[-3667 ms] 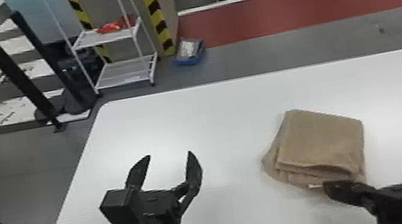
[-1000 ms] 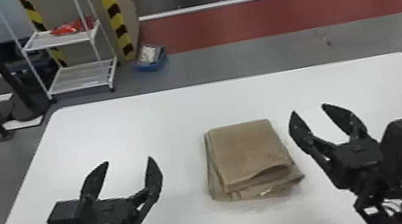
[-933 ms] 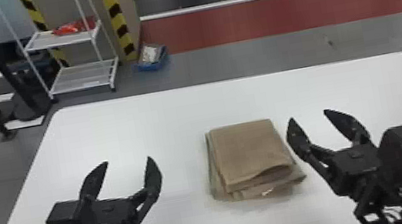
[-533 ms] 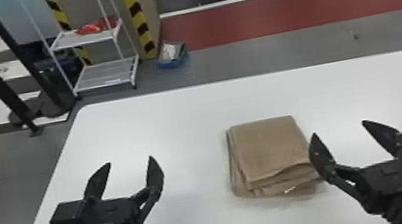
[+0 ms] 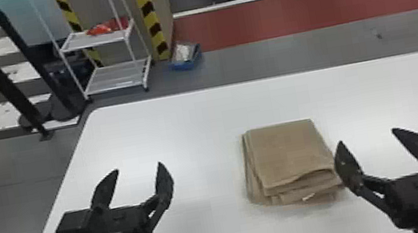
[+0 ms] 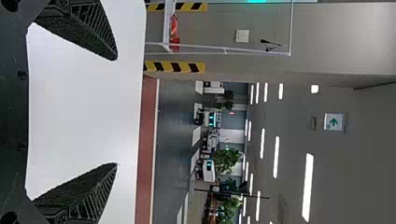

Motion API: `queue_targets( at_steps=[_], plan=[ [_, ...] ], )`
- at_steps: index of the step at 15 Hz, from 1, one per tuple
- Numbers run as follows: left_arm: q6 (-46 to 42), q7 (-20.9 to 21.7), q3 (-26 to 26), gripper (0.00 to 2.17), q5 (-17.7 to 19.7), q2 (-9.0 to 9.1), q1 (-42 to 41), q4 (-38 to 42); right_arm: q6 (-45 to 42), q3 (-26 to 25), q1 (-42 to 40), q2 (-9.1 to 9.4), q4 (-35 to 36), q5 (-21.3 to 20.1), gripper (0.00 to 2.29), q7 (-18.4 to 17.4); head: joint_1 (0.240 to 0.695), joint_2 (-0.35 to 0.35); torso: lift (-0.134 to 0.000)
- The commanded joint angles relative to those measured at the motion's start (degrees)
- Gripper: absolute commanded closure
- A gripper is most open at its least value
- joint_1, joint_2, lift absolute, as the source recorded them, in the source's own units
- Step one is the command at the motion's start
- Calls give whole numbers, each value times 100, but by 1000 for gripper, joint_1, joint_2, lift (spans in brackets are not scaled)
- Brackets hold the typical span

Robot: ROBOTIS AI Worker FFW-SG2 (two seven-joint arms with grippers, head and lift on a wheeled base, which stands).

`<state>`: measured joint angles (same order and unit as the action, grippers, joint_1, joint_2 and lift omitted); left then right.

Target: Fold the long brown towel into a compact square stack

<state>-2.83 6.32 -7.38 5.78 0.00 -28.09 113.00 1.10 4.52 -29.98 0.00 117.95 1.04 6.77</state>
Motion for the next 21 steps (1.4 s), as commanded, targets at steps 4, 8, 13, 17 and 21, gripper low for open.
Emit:
queue_targets(
  at_steps=[4,8,13,17,21],
  plan=[
    [-2,1,17,60,-7,15,-30,38,-26,-12,-34,5,0,36,63,-9,695,150,-115],
    [-2,9,35,60,-16,15,-48,64,-26,-12,-43,5,0,54,66,0,695,147,-115],
    [-2,1,70,60,-33,15,-57,82,-26,-12,-43,5,-9,80,73,-9,695,144,-115],
    [-2,1,88,60,-33,15,-74,82,-43,-21,-43,5,-35,107,76,-9,695,140,-115],
    [-2,1,88,60,-33,15,-74,82,-61,-21,-52,5,-35,115,76,-9,695,138,-115]
  ],
)
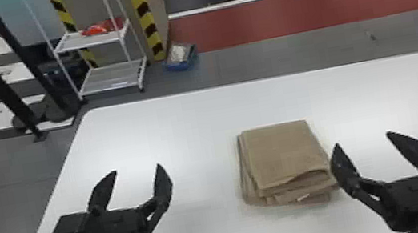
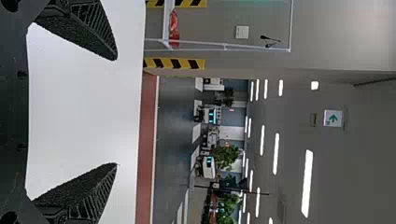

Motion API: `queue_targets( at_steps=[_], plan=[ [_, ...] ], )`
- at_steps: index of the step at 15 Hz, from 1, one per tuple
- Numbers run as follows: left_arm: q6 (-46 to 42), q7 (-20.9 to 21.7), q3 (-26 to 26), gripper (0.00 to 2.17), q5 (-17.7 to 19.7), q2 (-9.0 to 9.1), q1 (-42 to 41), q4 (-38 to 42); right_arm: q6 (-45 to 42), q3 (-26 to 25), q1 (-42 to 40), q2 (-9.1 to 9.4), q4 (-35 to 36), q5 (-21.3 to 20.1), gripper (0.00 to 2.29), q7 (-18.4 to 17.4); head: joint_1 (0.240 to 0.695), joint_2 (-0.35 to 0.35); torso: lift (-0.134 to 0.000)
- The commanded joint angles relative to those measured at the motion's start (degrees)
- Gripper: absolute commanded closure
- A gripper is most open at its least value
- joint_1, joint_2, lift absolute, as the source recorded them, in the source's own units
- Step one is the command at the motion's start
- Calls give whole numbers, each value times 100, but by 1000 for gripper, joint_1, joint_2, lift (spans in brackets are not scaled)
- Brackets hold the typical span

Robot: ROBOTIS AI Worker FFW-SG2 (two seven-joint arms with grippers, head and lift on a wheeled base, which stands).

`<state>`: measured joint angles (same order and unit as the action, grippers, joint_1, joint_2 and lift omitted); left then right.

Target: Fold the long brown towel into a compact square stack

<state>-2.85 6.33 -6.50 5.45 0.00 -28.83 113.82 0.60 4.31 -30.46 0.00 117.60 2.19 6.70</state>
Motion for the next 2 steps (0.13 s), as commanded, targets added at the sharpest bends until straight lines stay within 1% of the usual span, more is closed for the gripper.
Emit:
queue_targets(
  at_steps=[1,2],
  plan=[
    [0,0,0,60,0,15,1,0,-11,0,-3,5,-1,0,76,-2,695,138,-115],
    [0,0,9,60,0,15,-8,0,-11,-9,-3,5,-1,0,76,-2,695,138,-115]
  ],
)
